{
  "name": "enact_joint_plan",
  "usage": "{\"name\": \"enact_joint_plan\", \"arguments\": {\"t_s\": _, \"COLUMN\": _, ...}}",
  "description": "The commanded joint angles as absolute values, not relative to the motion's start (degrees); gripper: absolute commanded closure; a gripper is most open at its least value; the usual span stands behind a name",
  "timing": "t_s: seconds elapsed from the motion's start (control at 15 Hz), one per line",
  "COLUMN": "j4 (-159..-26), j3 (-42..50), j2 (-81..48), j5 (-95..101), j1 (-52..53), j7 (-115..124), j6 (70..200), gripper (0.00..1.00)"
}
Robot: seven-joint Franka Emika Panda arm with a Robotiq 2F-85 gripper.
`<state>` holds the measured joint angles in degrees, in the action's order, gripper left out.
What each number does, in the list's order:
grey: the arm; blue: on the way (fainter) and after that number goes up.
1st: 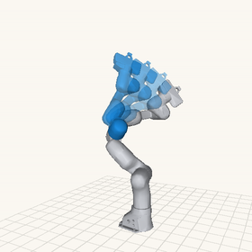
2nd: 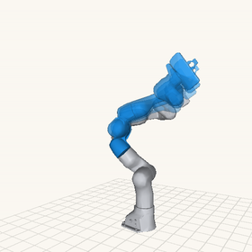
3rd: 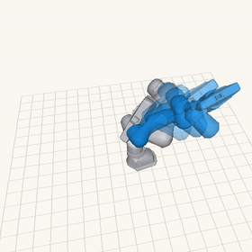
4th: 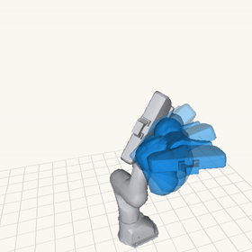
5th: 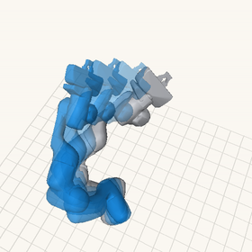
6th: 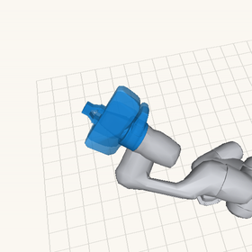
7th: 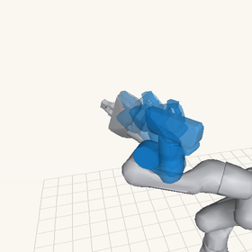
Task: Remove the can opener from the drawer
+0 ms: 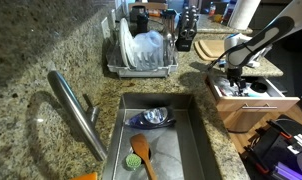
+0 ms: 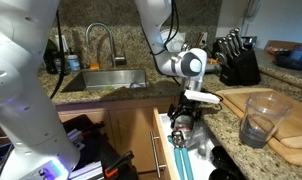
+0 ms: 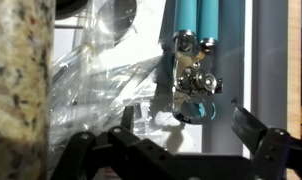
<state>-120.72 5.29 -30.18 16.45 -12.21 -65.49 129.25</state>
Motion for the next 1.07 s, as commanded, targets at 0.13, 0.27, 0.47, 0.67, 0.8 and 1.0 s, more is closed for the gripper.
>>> {"name": "enact_joint_plan", "arguments": {"t_s": 0.13, "j4": -120.6, "j3": 5.3, "j2": -31.9, "j5": 17.8, "j1": -11.7, "j7": -64.7, "j6": 128.3, "gripper": 0.00}}
{"name": "enact_joint_plan", "arguments": {"t_s": 0.27, "j4": -121.1, "j3": 5.5, "j2": -32.7, "j5": 19.0, "j1": -11.1, "j7": -64.1, "j6": 127.8, "gripper": 0.00}}
{"name": "enact_joint_plan", "arguments": {"t_s": 0.47, "j4": -120.9, "j3": 4.9, "j2": -33.0, "j5": 19.0, "j1": -11.8, "j7": -64.3, "j6": 128.0, "gripper": 0.00}}
{"name": "enact_joint_plan", "arguments": {"t_s": 0.67, "j4": -120.8, "j3": 4.9, "j2": -33.7, "j5": 19.7, "j1": -11.4, "j7": -63.6, "j6": 127.9, "gripper": 0.00}}
{"name": "enact_joint_plan", "arguments": {"t_s": 0.8, "j4": -120.7, "j3": 4.9, "j2": -33.9, "j5": 19.6, "j1": -11.4, "j7": -63.6, "j6": 127.7, "gripper": 0.00}}
{"name": "enact_joint_plan", "arguments": {"t_s": 1.0, "j4": -120.0, "j3": 4.9, "j2": -34.4, "j5": 19.4, "j1": -11.4, "j7": -63.8, "j6": 126.1, "gripper": 0.34}}
